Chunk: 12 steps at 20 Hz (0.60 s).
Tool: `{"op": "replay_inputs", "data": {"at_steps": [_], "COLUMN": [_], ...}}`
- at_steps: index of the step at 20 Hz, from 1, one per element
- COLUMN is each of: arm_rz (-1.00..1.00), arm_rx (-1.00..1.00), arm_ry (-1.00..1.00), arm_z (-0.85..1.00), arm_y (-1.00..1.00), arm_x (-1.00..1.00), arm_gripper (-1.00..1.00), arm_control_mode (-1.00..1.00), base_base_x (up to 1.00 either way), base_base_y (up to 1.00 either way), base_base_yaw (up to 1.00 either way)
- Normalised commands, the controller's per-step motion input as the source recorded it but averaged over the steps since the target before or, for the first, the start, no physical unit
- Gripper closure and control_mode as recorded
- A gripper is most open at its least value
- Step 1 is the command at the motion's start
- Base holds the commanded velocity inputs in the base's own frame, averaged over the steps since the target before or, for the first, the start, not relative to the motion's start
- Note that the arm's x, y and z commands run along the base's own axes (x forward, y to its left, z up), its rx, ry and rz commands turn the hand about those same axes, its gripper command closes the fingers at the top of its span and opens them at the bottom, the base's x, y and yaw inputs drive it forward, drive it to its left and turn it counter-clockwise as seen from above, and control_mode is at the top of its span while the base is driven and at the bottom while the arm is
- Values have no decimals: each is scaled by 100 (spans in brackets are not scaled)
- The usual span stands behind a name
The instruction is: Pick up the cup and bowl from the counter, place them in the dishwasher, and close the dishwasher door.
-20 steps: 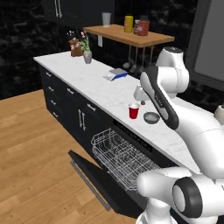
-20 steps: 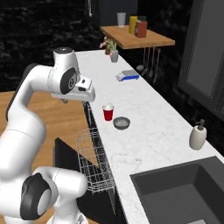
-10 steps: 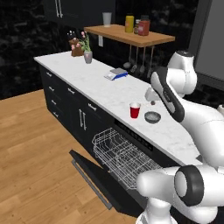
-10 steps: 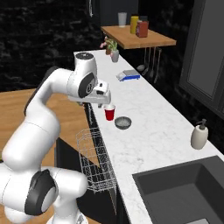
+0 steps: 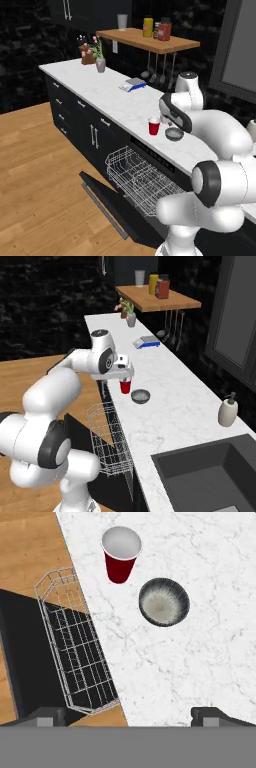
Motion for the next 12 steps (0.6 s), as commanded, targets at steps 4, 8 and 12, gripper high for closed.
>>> {"op": "replay_inputs", "data": {"at_steps": [4,8,12], "arm_rz": [0,0,1], "arm_rx": [-21,-14,-4], "arm_ry": [0,0,0], "arm_z": [-76,-59,-42], "arm_y": [0,-4,-9], "arm_x": [59,44,40], "arm_gripper": [-100,-100,-100], "arm_control_mode": [-100,-100,-100], "base_base_x": [0,0,0], "base_base_y": [0,0,0], "base_base_yaw": [0,0,0]}}
